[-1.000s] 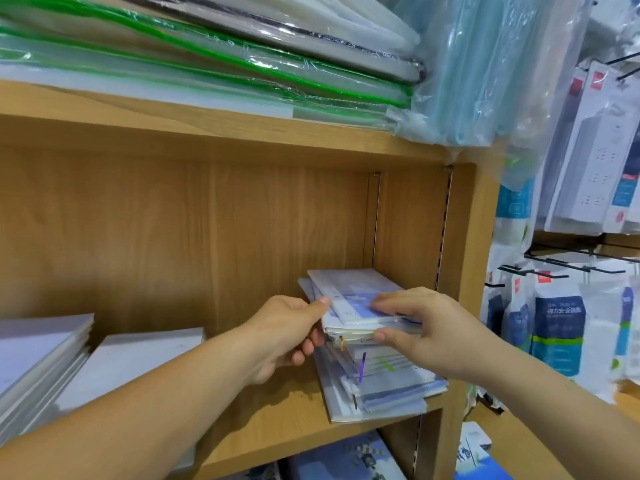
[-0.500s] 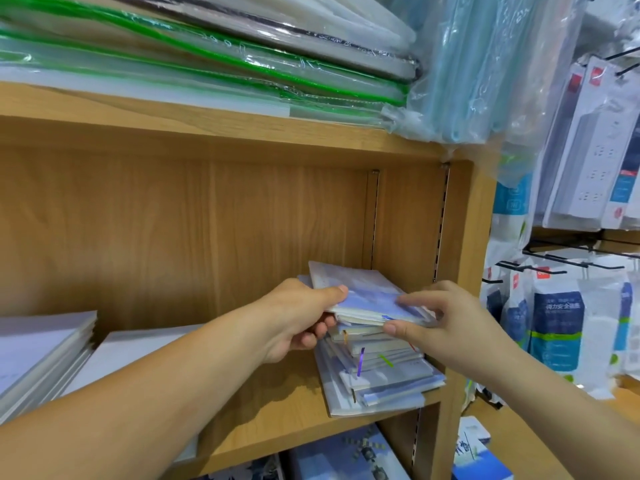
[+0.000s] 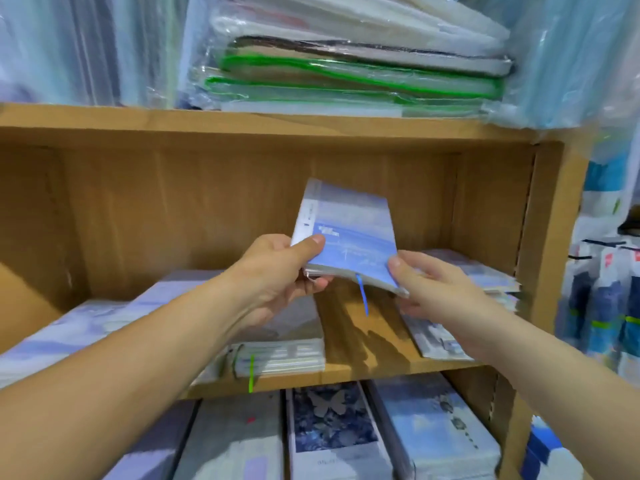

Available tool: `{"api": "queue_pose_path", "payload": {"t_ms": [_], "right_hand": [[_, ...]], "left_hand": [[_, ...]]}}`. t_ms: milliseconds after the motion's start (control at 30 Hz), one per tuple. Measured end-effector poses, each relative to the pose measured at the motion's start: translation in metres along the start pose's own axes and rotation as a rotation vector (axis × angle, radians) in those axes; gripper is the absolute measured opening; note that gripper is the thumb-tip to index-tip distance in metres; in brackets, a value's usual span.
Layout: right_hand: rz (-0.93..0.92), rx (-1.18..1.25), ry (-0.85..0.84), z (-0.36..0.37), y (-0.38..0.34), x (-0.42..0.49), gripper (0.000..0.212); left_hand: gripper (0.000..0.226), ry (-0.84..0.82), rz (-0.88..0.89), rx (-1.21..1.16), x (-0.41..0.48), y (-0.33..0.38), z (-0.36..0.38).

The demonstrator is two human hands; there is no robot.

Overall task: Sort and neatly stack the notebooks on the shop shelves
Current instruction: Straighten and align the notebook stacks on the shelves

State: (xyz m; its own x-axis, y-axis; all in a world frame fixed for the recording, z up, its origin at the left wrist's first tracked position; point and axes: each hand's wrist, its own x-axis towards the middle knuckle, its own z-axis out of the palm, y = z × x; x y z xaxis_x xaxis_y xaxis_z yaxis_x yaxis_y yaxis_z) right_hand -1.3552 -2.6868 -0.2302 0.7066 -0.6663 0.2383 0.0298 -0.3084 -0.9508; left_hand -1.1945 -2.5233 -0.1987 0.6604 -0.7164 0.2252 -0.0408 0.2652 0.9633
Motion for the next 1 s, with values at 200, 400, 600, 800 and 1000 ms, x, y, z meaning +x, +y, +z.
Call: {"api": "queue_pose_path", "payload": {"t_ms": [200,400,600,800,1000], "right_hand": [[-0.11,-0.12,-0.037,0.085,-0.002,0.007,0.053],[-0.11,-0.356,-0.103,0.108,0.012,0.024,0.047],[-0.138,-0.496,-0.148,0.109,0.032,0.034,0.028],[-0.144,-0.565,-0.136,0.112,0.047,0.037,0.023],[-0.086,-0.473,-0.211,0.103,0.05,0.029,0.059]], "left_hand": [[0.033,0.194,0.027,0.428,-0.025,-0.012,-0.084],[0.053,0.218,-0.027,0.814,-0.016,-0.034,-0.116],[0.057,0.219,-0.052,1.003,0.003,-0.043,-0.109],[0.063,0.158,-0.03,1.017,-0.009,-0.046,-0.116],[0.037,0.151,0.176,1.292,-0.059,-0.071,-0.152]]}}
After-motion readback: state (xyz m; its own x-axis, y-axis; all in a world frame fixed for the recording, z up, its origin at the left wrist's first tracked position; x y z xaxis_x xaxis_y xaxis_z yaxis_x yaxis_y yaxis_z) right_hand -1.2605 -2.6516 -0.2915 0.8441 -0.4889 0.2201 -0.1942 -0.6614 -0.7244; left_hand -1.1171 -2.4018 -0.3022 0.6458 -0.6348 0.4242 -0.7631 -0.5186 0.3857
